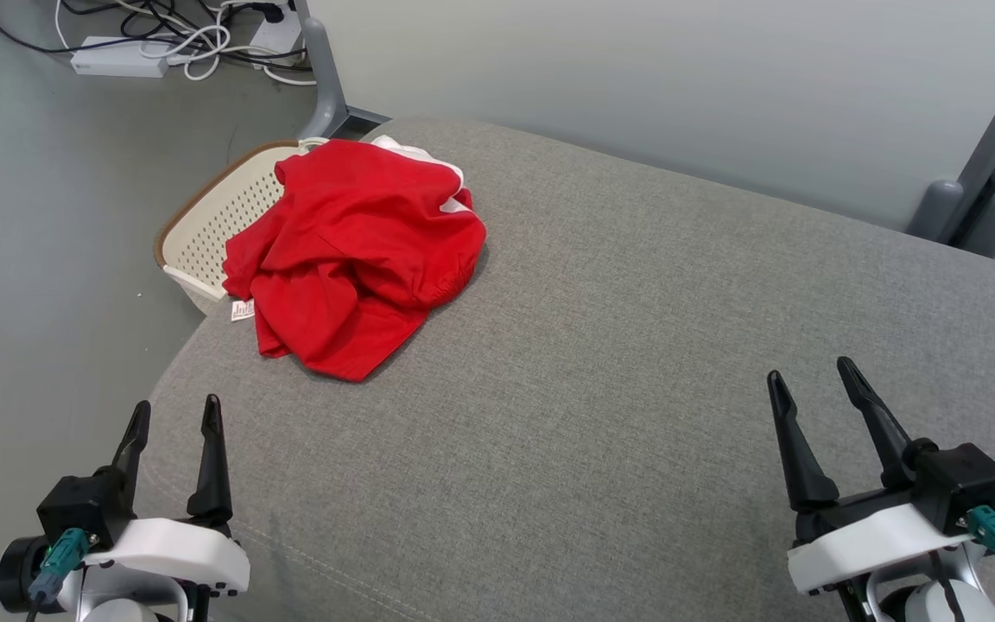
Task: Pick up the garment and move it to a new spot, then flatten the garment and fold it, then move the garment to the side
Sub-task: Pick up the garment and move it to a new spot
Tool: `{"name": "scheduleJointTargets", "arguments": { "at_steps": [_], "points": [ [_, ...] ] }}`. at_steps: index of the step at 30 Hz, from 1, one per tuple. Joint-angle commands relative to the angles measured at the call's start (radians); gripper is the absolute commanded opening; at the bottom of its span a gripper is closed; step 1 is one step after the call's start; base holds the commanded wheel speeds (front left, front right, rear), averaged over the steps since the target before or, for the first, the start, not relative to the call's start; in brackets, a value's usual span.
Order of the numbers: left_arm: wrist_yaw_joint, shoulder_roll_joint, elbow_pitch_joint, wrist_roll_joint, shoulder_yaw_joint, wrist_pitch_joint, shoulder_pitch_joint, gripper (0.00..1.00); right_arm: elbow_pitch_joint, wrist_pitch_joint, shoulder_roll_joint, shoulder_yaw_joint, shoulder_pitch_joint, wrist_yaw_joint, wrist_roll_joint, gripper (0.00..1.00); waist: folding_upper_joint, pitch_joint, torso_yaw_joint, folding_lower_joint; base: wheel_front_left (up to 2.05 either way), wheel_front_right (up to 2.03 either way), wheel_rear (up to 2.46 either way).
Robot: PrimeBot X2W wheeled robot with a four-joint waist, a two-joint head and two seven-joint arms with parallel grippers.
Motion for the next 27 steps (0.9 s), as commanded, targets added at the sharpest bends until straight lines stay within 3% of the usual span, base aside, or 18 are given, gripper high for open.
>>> {"name": "scheduleJointTargets", "arguments": {
  "at_steps": [1,8,15,20,27],
  "points": [
    [-0.005,0.002,-0.004,0.001,0.006,-0.002,-0.014,1.00,-0.005,0.003,-0.009,-0.003,-0.006,0.002,-0.003,1.00,-0.0001,0.003,0.000,0.0000,0.00,0.00,0.00],
    [-0.008,-0.007,-0.012,-0.005,0.027,-0.002,-0.044,1.00,-0.028,0.019,-0.019,-0.003,-0.018,0.002,-0.007,1.00,-0.0001,0.039,-0.013,0.0000,0.00,0.00,0.00],
    [-0.024,-0.009,-0.012,-0.027,0.042,-0.002,-0.175,1.00,-0.081,0.064,-0.045,0.009,-0.059,0.002,-0.018,1.00,-0.0001,0.138,-0.074,0.0000,0.00,0.00,0.00],
    [-0.044,0.026,0.105,-0.049,0.041,0.007,-0.320,1.00,-0.120,0.095,-0.069,0.027,-0.093,0.002,-0.021,1.00,-0.0001,0.216,-0.139,0.0000,0.00,0.00,0.00],
    [-0.065,0.094,0.368,-0.100,0.033,0.124,-0.506,1.00,-0.140,0.103,-0.083,0.036,-0.126,0.002,-0.014,1.00,-0.0001,0.289,-0.215,0.0000,0.00,0.00,0.00]
  ]
}}
